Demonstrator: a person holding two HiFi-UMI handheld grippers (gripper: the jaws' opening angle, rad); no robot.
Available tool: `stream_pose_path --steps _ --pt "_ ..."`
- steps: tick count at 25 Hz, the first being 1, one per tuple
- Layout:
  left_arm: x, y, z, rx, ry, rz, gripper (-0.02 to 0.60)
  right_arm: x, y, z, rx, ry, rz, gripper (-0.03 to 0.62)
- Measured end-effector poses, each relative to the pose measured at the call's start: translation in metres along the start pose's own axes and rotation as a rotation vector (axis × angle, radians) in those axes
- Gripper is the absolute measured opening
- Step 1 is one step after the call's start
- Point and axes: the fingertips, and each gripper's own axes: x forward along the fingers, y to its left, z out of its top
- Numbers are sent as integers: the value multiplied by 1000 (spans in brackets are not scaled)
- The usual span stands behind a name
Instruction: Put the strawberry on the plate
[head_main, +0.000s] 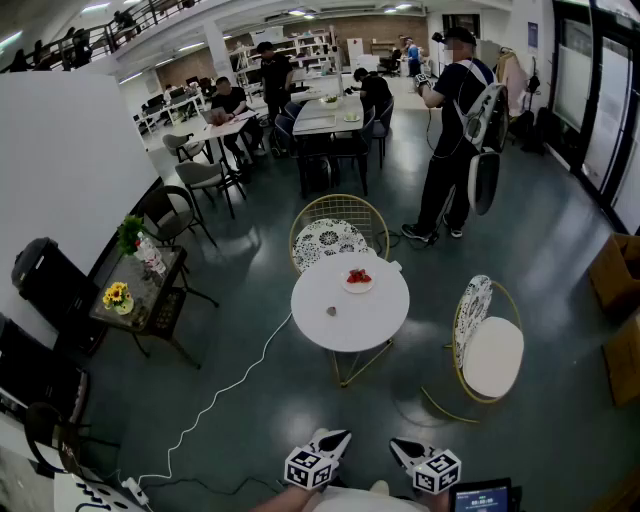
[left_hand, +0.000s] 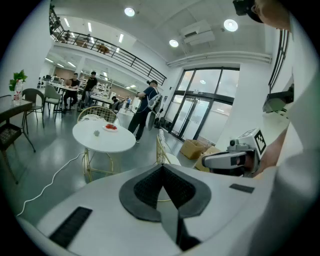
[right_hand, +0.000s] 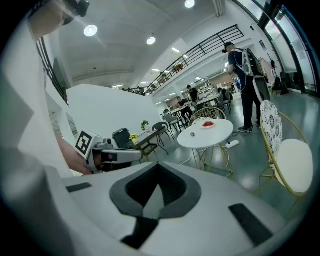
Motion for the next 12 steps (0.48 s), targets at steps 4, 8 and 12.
stream_pose_path --steps 4,8,12 --pt "-20 -45 -29 20 44 -21 6 -47 17 -29 65 -21 -47 5" --pt "-39 -63 -43 43 58 -19 6 -62 30 -41 72 -43 -43 5" --pt "-54 -72 -53 77 69 -10 6 -62 39 -39 62 -62 -31 5"
